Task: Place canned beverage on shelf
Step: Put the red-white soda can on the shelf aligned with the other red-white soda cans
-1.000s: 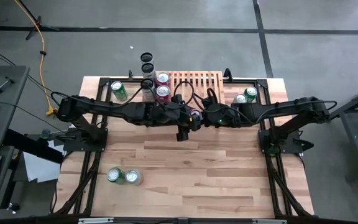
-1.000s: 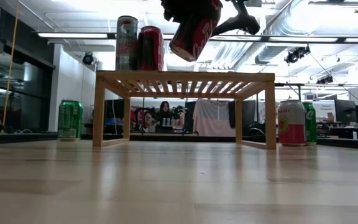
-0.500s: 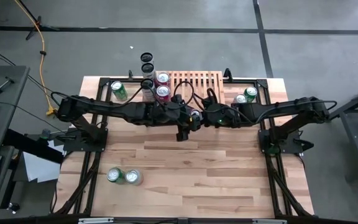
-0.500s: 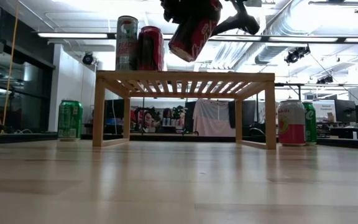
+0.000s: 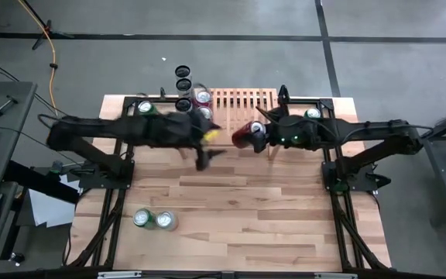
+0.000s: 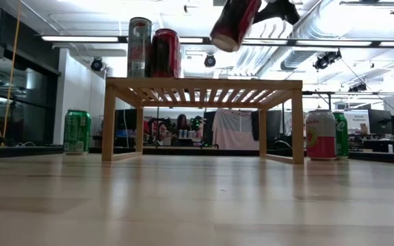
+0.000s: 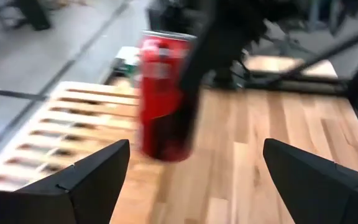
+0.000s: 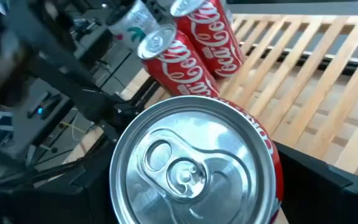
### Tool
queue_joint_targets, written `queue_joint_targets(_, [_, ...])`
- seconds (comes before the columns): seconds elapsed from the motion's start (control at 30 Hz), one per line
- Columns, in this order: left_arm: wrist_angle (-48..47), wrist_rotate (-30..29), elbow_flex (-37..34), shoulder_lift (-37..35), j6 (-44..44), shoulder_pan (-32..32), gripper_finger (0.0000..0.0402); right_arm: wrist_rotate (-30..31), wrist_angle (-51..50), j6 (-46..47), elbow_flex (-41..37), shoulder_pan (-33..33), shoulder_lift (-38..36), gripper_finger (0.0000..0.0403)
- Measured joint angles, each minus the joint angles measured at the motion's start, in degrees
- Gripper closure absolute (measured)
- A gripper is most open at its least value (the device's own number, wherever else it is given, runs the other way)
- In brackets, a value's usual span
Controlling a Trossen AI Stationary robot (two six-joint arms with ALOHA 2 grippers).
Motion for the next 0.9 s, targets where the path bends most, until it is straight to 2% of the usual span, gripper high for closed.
queue_joint_targets(0.27, [0.7,-6.7,-0.5,-15.0,-1.7,0.0,0.0041,-1.6,4.6,-5.4,0.0,-3.2,-1.5,0.0090])
queue_joint_targets(0.47, [9.5,-8.7,-6.1,-24.7,-1.4,0.0,0.0041,-5.3,9.0,-11.2,0.8,-7.2,0.1,0.0091])
queue_joint_targets(0.7, [23.6,-10.2,-19.7,-32.7,-4.0,0.0,0.0041,-5.5,3.7,-22.9,14.4,-13.1,7.2,0.0091])
queue_joint_targets(0.8, [26.4,-10.5,-23.0,-34.2,-5.2,0.0,0.0041,-6.3,-1.6,-26.9,21.7,-15.8,12.7,0.0091])
queue_joint_targets(0.9, [26.8,-10.5,-23.2,-34.6,-5.6,0.0,0.0041,-7.6,-4.2,-29.4,28.2,-18.7,18.1,0.0091])
